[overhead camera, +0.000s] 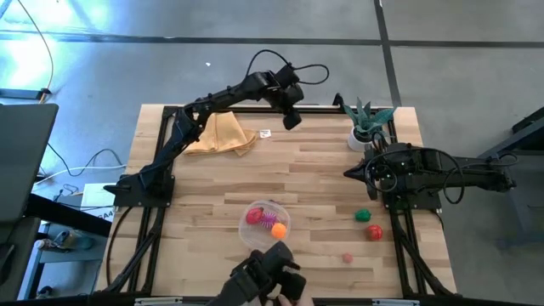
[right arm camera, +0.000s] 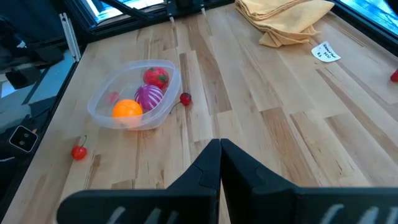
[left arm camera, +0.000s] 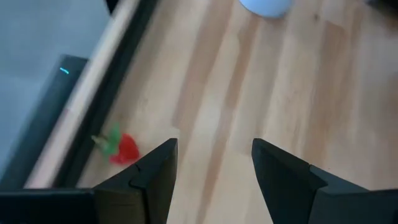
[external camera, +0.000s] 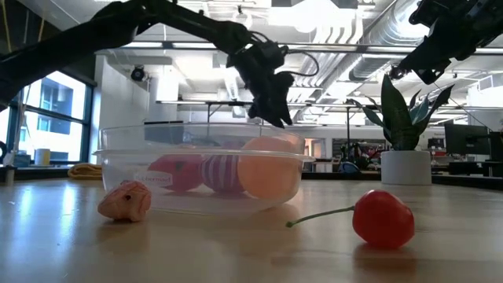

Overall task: Pick and placing Produce into tupperware
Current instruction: Put the top cherry into the bin

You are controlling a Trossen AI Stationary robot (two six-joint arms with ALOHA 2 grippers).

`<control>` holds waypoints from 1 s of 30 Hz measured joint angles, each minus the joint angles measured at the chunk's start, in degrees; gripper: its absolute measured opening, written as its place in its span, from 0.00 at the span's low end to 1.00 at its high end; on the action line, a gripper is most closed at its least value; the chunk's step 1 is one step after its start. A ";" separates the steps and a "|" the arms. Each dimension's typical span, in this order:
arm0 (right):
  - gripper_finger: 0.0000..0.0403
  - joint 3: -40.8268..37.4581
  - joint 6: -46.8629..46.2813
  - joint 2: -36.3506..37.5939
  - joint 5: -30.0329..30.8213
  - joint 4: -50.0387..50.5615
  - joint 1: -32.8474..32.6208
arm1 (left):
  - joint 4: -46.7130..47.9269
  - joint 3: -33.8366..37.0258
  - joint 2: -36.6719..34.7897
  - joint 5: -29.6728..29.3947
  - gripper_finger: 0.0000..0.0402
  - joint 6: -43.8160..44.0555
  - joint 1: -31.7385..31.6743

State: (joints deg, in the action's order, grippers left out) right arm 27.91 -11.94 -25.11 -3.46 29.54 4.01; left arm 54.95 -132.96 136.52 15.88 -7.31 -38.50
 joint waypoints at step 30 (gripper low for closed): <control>0.00 0.01 0.00 -0.01 0.00 0.00 0.00 | 20.61 -0.02 1.19 3.65 0.49 -15.49 2.48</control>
State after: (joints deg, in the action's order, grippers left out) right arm 27.92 -11.94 -25.12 -3.46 29.54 4.01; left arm 75.56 -132.99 137.71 19.53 -22.80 -36.02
